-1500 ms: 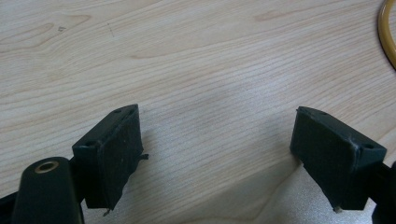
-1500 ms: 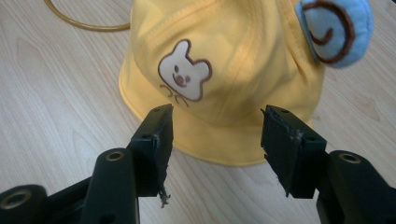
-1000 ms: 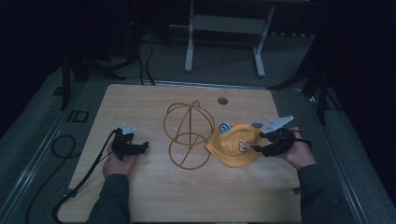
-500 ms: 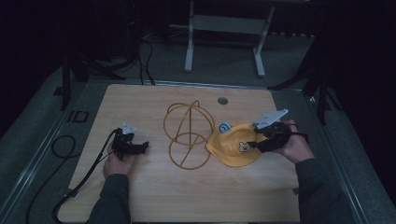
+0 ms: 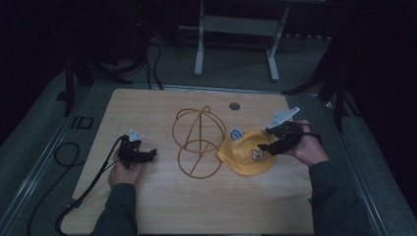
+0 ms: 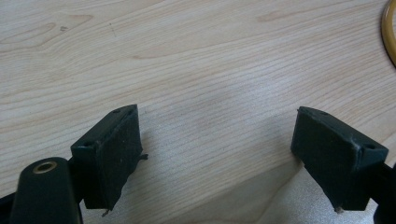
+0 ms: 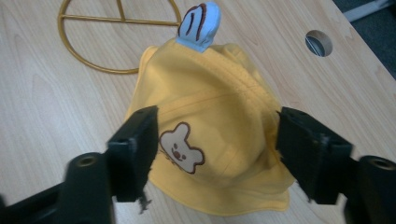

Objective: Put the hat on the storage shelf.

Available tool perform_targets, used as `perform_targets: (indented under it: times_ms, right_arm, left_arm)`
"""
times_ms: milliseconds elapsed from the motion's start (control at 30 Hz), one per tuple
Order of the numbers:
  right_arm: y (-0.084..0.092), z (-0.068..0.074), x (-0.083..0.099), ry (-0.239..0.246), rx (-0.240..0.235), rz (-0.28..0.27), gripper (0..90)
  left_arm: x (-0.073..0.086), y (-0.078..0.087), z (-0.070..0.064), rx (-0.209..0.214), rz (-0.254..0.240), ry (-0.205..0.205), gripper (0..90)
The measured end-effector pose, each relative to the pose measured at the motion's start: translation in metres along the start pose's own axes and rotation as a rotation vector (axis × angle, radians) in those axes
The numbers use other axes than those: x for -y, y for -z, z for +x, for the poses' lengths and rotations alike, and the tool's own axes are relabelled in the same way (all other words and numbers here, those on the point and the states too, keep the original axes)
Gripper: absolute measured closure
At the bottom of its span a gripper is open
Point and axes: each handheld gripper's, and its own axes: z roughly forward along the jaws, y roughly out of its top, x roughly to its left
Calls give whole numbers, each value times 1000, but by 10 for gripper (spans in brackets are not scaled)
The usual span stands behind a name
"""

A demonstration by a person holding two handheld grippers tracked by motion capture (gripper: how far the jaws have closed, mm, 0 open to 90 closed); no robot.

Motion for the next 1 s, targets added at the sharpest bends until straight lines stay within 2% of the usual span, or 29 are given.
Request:
perform_targets:
  times_ms: [100,467,767,933,1000]
  right_arm:
    - [-2,-2,-4,4,2,17,266]
    - [-18,-12,-12,-27,0,69,218]
    - [-31,-12,-25,6,15,99,230]
    - [-37,-12,-27,4,11,111,232]
    - [-44,-13,-30,9,2,154,244]
  left_arm:
    - [0,0,0,0,0,0,159]
    - [0,0,0,2,3,-1,152]
    - [0,0,0,2,2,-1,152]
    - [0,0,0,2,3,-1,152]
    - [0,0,0,2,3,-1,152]
